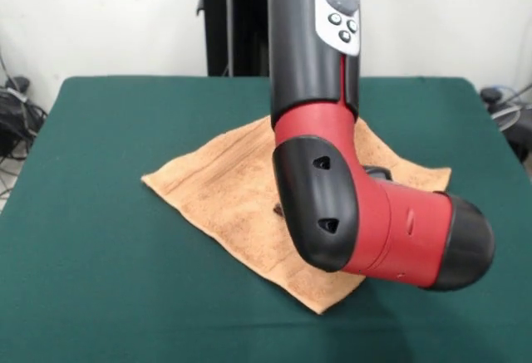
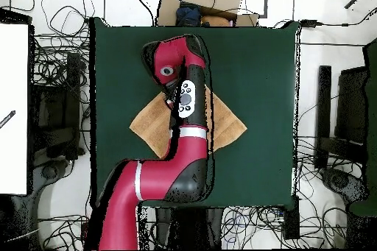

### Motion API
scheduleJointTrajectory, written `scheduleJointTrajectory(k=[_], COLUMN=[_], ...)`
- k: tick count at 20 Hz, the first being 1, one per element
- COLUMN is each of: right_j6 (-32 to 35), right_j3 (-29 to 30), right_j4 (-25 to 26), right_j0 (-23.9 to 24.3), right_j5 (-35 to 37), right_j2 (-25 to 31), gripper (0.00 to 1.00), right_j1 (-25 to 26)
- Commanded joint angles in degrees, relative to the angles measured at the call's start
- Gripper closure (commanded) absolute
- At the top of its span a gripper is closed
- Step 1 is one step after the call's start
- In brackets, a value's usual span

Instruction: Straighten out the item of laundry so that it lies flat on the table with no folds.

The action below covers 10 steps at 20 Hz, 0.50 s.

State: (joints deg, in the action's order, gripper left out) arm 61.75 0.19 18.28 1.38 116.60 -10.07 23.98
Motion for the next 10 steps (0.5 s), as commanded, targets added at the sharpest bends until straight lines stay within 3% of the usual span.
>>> scheduleJointTrajectory(k=[1,10], right_j6=[0.5,2.8], right_j3=[-5.6,-8.8], right_j4=[2.4,-0.3], right_j0=[0.8,1.0], right_j5=[-12.8,-8.9], right_j2=[1.3,-4.4], gripper=[0.0,0.0], right_j1=[2.5,5.0])
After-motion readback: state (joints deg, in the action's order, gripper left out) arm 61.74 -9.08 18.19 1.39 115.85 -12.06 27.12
